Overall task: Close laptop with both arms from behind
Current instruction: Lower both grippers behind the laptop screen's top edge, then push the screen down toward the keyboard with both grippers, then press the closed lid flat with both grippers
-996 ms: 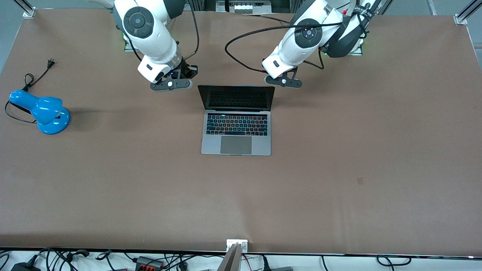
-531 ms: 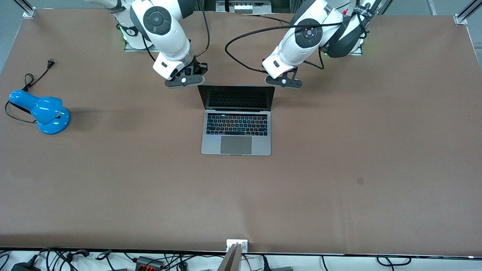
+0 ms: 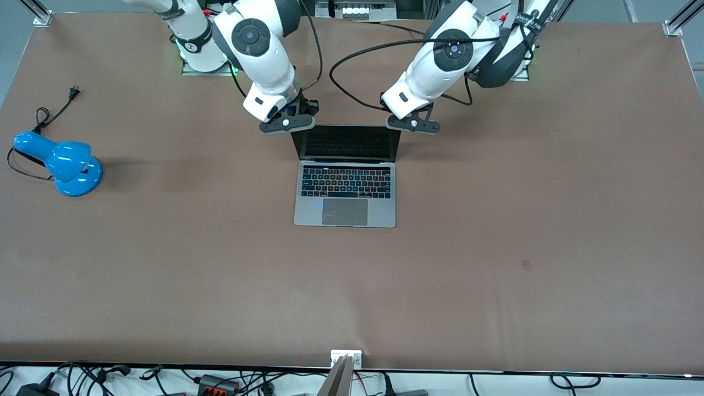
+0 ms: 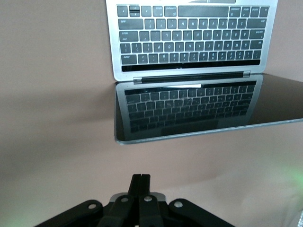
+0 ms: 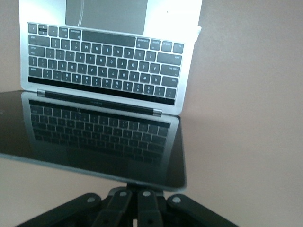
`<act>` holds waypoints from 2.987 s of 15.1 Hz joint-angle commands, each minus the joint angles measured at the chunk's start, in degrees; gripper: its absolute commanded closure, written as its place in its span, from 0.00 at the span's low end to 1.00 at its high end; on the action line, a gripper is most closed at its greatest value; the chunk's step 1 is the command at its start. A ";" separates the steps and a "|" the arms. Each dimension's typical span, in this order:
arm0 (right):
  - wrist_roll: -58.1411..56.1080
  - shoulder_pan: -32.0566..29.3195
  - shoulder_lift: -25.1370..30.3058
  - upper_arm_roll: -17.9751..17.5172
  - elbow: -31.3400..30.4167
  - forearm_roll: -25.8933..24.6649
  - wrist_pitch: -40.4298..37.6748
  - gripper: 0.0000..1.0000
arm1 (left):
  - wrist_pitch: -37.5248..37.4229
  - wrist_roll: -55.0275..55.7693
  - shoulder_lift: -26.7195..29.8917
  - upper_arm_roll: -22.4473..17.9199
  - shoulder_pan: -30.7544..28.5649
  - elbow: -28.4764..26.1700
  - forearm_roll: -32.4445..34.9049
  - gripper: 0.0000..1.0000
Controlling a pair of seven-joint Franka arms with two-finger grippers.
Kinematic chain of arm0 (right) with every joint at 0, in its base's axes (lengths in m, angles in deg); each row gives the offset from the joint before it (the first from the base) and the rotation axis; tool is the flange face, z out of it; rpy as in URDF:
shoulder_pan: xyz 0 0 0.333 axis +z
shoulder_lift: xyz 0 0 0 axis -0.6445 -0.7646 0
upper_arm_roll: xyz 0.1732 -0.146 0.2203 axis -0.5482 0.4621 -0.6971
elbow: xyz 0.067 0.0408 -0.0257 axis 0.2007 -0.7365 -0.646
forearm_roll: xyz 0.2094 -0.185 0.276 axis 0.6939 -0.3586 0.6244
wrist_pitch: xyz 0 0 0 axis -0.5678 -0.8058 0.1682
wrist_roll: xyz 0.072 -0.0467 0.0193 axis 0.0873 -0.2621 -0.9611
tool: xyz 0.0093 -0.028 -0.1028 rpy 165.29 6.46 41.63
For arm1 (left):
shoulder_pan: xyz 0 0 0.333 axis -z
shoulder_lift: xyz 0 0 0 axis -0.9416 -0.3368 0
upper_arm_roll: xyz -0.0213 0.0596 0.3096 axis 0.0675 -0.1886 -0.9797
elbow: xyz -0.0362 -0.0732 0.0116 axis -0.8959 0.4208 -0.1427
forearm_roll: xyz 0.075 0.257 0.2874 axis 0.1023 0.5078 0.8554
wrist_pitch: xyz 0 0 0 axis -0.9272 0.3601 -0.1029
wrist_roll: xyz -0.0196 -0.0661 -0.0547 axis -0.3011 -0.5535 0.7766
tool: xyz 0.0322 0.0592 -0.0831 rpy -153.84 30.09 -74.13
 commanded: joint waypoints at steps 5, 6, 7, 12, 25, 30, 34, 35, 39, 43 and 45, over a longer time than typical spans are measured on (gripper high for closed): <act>0.91 0.65 -0.40 0.51 -0.32 0.67 3.85 1.00 | 5.78 -1.06 -4.04 0.61 0.04 -0.22 3.44 1.00; 0.91 0.48 -0.93 0.51 -0.14 0.50 4.99 1.00 | 6.32 -1.06 -4.57 0.61 0.12 -0.22 3.44 1.00; 0.91 0.21 -1.54 0.51 -0.14 0.41 6.48 1.00 | 6.41 -1.06 -4.92 0.61 0.04 -0.05 3.44 1.00; 0.91 -0.32 -2.86 0.94 -0.05 0.50 9.57 1.00 | 9.57 -0.98 -7.03 0.43 -0.05 0.56 3.44 1.00; 0.91 -4.18 -7.34 1.03 1.52 0.58 20.36 1.00 | 13.79 -0.19 -17.66 -0.79 -0.49 7.94 11.26 1.00; 1.09 -4.89 -11.74 1.03 5.12 0.58 23.10 1.00 | 14.05 -0.19 -20.65 -2.20 -0.40 10.14 15.38 1.00; 1.00 -5.76 -15.34 1.03 6.89 0.58 28.54 1.00 | 14.23 -0.19 -24.34 -2.55 -0.23 13.48 17.14 1.00; 1.00 -5.85 -15.96 1.03 7.24 0.58 29.07 1.00 | 14.32 -0.19 -24.96 -2.55 -0.23 13.83 17.67 1.00; 0.65 -6.20 -18.16 1.03 8.47 0.58 31.10 1.00 | 14.75 -0.19 -27.51 -2.90 0.12 15.68 20.30 1.00; 0.38 -6.73 -20.96 1.21 8.56 0.23 34.86 1.00 | 18.97 -0.71 -29.97 -4.39 0.30 15.95 21.72 1.00; 0.12 -6.82 -22.55 1.21 8.65 0.23 38.56 1.00 | 19.59 -0.89 -31.46 -4.75 0.39 17.08 21.80 1.00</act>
